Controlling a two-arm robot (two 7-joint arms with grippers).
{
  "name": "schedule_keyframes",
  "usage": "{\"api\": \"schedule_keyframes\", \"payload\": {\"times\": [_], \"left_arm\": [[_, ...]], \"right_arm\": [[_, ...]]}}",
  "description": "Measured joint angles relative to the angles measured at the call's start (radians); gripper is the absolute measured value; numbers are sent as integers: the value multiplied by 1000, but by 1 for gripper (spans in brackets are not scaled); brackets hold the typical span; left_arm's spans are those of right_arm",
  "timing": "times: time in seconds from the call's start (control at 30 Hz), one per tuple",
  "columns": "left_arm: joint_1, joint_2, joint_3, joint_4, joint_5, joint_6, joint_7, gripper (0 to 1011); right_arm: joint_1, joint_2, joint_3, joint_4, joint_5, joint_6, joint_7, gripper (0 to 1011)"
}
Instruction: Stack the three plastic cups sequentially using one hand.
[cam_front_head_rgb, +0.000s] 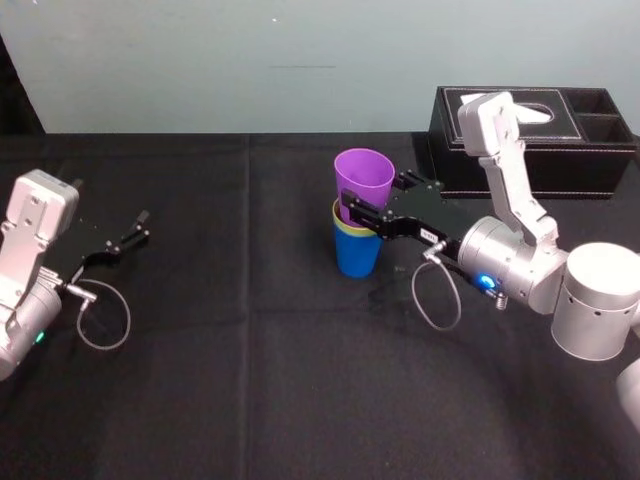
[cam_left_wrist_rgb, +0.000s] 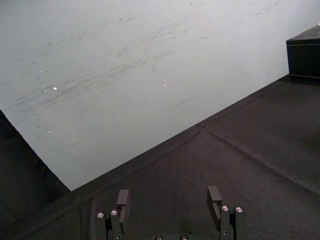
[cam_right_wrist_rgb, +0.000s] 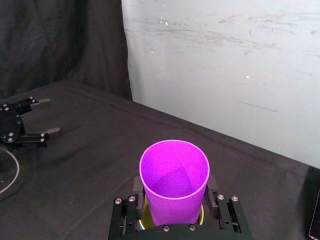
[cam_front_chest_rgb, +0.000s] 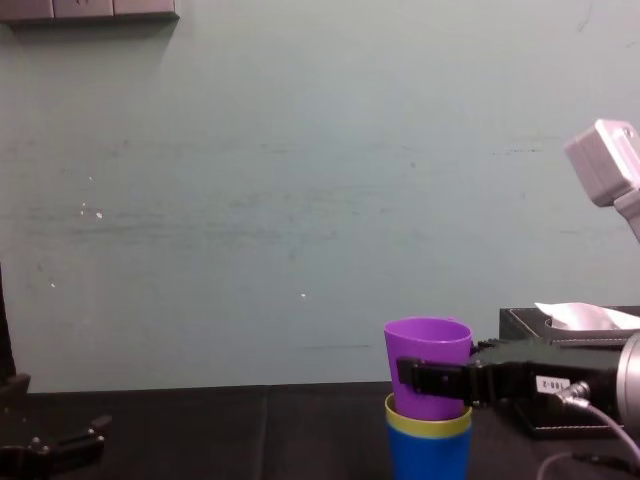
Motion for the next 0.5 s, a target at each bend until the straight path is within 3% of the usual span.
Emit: {"api": "schedule_keyframes", "payload": {"times": [0.5], "left_arm": [[0, 0, 0, 0, 0, 0, 0, 1011]], "right_arm": [[-17, -5, 2, 22, -10, -14, 8, 718]]}}
